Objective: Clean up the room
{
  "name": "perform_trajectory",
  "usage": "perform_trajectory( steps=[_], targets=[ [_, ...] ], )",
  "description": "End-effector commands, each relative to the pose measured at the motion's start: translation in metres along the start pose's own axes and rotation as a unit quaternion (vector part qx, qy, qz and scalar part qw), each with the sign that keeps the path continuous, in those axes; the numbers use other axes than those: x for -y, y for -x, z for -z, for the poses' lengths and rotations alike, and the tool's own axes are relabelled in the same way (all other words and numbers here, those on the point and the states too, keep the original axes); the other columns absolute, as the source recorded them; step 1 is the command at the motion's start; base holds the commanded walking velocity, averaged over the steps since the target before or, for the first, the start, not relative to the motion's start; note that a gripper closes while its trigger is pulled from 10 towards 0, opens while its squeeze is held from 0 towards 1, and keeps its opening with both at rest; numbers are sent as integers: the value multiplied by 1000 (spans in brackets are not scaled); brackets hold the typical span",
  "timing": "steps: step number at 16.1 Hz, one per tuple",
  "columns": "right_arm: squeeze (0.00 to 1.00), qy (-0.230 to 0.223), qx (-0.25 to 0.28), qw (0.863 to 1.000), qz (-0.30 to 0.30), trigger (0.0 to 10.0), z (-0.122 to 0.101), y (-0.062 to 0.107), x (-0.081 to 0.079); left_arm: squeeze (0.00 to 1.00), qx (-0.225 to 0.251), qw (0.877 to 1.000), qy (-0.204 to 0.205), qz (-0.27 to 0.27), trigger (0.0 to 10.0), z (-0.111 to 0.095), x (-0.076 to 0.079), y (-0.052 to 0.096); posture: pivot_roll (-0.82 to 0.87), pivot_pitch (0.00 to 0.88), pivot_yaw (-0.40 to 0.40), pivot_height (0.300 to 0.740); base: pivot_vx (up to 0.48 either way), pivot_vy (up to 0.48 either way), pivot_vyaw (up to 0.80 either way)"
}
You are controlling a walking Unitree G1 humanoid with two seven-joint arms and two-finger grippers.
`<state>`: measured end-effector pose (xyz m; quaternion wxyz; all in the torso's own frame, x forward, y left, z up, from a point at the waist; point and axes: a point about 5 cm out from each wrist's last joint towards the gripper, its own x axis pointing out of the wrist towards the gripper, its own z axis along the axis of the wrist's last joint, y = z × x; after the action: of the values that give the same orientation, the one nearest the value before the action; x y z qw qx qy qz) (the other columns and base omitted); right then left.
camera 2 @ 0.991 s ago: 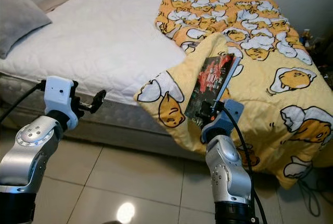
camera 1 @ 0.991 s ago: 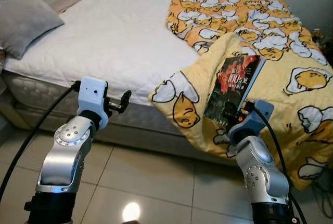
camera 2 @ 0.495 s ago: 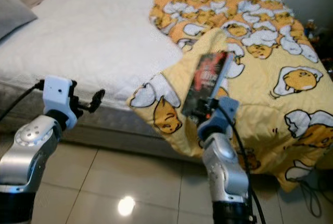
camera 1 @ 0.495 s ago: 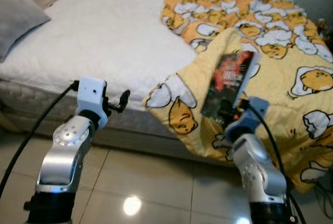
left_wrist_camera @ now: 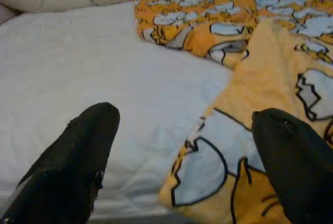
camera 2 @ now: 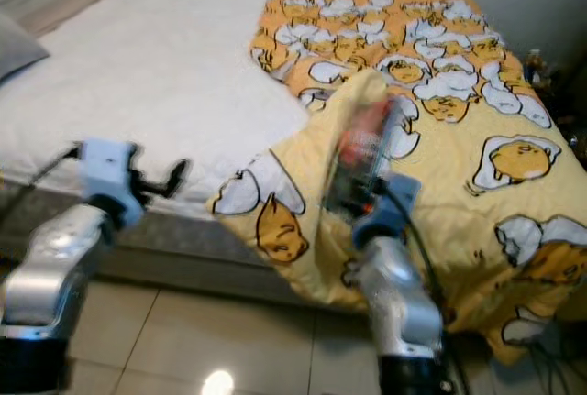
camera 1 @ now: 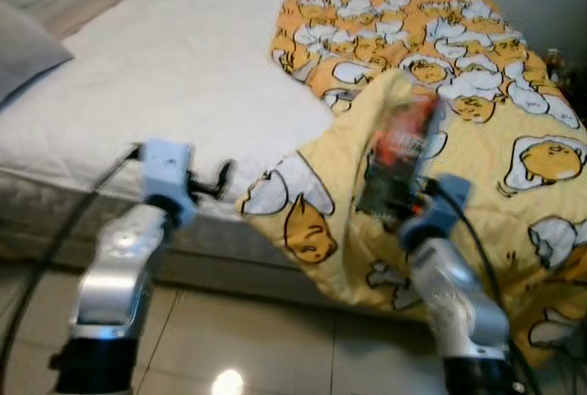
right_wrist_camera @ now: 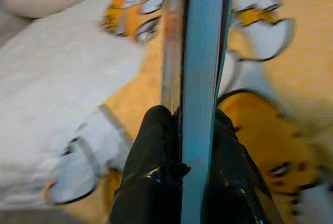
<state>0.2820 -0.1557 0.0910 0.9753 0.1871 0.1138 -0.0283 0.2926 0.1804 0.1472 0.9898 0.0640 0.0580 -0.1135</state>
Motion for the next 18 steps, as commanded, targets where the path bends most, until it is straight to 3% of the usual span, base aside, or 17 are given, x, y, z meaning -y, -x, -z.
perform_trajectory(
  steps=[1,4,10,18],
  targets=[
    [0,-2,25,999,-24,10000,-10,-2,-13,0,3,1000,-7,-13,10000,-3,-8,2,-19,0,-1,740,319,0,0],
    [0,-5,20,1000,-23,10000,-8,-4,-11,0,2,1000,-8,-15,10000,-3,-10,1,-18,0,0,740,316,0,-179],
    [0,-2,18,1000,-23,10000,-6,-6,-10,0,0,1000,-9,-16,10000,-3,-11,1,-18,0,0,740,317,0,-788],
    [0,12,23,999,-24,10000,-5,-5,-11,0,-1,1000,-13,-24,10000,-2,-11,0,-20,0,1,740,80,0,0]
  ],
)
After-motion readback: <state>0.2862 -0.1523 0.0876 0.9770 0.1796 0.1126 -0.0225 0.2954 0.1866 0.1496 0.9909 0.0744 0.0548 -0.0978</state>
